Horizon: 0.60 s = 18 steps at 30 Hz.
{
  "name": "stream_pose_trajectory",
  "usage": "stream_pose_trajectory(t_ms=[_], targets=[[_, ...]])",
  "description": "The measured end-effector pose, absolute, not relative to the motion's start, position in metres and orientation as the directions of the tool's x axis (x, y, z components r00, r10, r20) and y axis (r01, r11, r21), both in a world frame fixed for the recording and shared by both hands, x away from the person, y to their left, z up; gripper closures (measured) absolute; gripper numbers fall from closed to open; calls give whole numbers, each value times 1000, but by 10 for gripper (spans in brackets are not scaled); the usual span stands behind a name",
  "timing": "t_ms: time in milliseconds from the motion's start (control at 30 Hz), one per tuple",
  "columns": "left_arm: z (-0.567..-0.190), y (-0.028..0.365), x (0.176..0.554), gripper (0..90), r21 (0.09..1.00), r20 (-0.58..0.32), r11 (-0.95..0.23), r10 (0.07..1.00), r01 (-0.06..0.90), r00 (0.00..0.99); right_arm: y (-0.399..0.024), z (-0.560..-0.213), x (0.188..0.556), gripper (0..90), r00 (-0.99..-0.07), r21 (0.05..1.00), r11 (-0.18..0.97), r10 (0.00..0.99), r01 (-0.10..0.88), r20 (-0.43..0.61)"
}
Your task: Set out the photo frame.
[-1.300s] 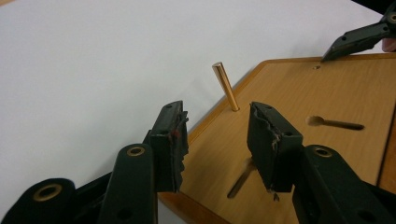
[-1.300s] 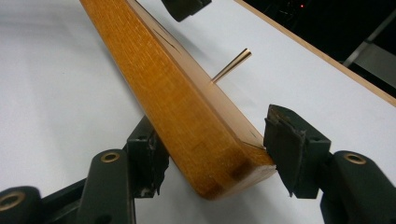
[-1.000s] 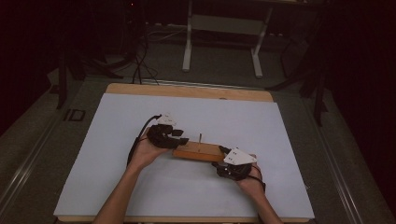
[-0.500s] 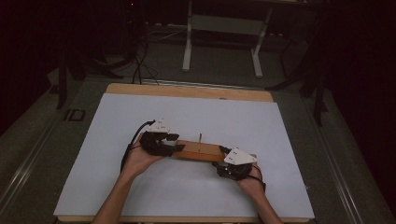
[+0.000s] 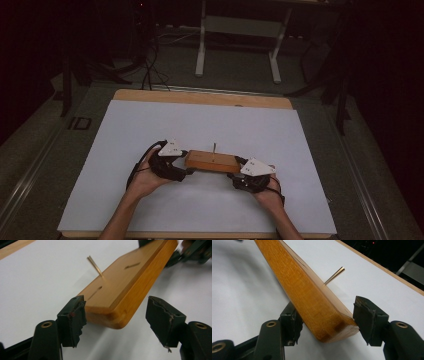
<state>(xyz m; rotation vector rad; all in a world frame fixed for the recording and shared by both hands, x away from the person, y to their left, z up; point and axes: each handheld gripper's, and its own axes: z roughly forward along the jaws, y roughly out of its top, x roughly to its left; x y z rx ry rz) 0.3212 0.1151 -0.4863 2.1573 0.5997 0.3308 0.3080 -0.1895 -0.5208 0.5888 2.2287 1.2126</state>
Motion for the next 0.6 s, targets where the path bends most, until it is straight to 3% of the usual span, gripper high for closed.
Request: stream_pose_trajectory(t_ms=[600], targets=[[-509, 102, 331, 369, 791, 161, -566, 560, 233, 813, -192, -519, 312, 423, -774, 866, 484, 595, 128, -218]])
